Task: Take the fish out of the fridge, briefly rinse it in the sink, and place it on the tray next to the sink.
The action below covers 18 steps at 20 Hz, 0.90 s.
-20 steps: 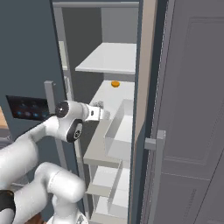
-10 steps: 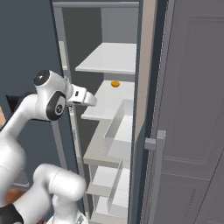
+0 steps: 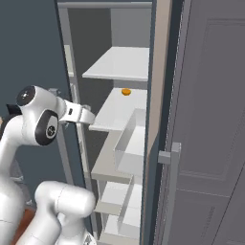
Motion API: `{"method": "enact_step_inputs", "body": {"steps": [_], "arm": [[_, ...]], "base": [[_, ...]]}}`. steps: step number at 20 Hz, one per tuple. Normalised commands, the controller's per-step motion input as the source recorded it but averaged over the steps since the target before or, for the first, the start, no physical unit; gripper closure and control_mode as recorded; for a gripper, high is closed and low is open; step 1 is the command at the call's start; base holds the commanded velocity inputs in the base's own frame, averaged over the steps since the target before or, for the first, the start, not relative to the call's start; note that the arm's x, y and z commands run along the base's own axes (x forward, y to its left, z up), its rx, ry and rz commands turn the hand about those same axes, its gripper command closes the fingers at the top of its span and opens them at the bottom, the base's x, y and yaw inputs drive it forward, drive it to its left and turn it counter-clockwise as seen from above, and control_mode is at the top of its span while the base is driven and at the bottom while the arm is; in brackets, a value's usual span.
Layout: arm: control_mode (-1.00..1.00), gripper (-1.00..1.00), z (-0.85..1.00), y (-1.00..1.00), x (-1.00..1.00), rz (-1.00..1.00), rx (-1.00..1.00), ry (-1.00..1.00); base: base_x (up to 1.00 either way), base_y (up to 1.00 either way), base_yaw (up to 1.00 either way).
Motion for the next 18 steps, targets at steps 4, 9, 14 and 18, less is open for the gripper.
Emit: {"method": "enact_step_inputs", "body": {"steps": [4, 9, 14, 18], "arm": [[1.00, 1.00, 0.00, 0.00, 0.00, 0.00, 0.00, 0.00], [1.00, 1.00, 0.00, 0.00, 0.00, 0.00, 0.00, 0.00], [1.00, 1.00, 0.00, 0.00, 0.00, 0.00, 0.00, 0.00], [1.00, 1.00, 0.00, 0.00, 0.00, 0.00, 0.00, 0.00]], "base": [[-0.90, 0.41, 0.46], [-0.44, 0.25, 0.77], [0.00, 0.28, 0.91], [0.00, 0.30, 0.92]]}}
